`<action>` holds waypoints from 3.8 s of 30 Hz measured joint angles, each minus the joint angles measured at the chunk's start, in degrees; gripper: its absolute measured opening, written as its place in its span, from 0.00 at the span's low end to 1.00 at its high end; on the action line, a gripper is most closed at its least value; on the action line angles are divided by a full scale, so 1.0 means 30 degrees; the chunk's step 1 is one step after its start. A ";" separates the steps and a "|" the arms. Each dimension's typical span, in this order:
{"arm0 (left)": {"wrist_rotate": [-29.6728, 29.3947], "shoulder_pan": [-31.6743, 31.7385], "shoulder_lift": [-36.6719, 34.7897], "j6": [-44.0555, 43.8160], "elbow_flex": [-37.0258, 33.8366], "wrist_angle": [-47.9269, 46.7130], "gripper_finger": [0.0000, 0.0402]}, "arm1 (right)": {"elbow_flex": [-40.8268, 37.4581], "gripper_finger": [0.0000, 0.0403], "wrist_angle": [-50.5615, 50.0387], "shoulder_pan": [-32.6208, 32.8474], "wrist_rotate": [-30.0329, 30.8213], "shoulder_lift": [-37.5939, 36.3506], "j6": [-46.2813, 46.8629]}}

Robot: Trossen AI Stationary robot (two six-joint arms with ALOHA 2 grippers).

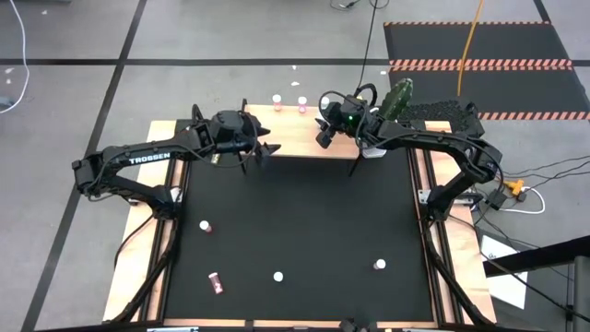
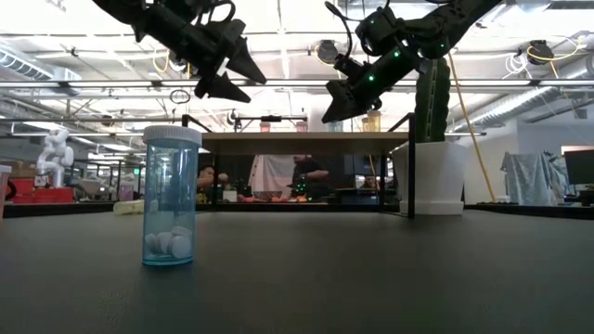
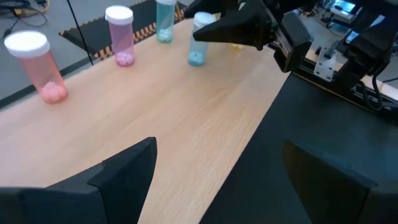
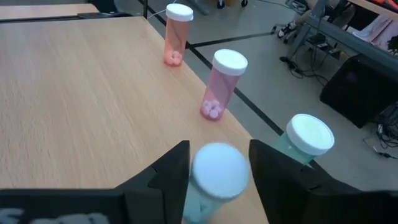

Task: Pick and place medicine bottles onto shelf by color
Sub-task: Put the right blue pill bottle on the shelf aligned with the other blue pill bottle, then put the bottom purple pill bottle on the shelf aligned with the other purple pill bottle

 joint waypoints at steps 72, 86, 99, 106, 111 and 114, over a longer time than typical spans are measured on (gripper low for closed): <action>0.1584 -0.9250 -0.0636 -0.3573 -0.0004 -0.0242 0.86 | 0.0254 0.46 -2.0855 2.5163 -0.4385 -0.3060 1.9101; -0.3257 -0.9878 -0.0627 -0.6266 0.0007 -0.2406 0.86 | -0.2611 0.63 -1.7921 2.4302 -0.3514 -0.2674 1.9115; -0.3752 -1.0405 -0.0627 -0.7141 0.0007 -0.3214 0.86 | -0.3548 0.47 -1.6502 2.4334 -0.2997 -0.2681 1.9923; -0.3767 -1.0360 -0.0627 -0.7126 0.0007 -0.3214 0.86 | -0.3548 0.35 -1.6671 2.4334 -0.2973 -0.2681 2.0060; -0.3780 -1.0360 -0.0627 -0.7275 0.0007 -0.3214 0.86 | -0.3548 0.30 -1.6867 2.4334 -0.2974 -0.2690 1.9877; -0.3928 -1.0360 -0.0627 -0.7276 0.0007 -0.3214 0.86 | -0.3410 0.29 -1.7107 2.4230 -0.3204 -0.2696 1.9417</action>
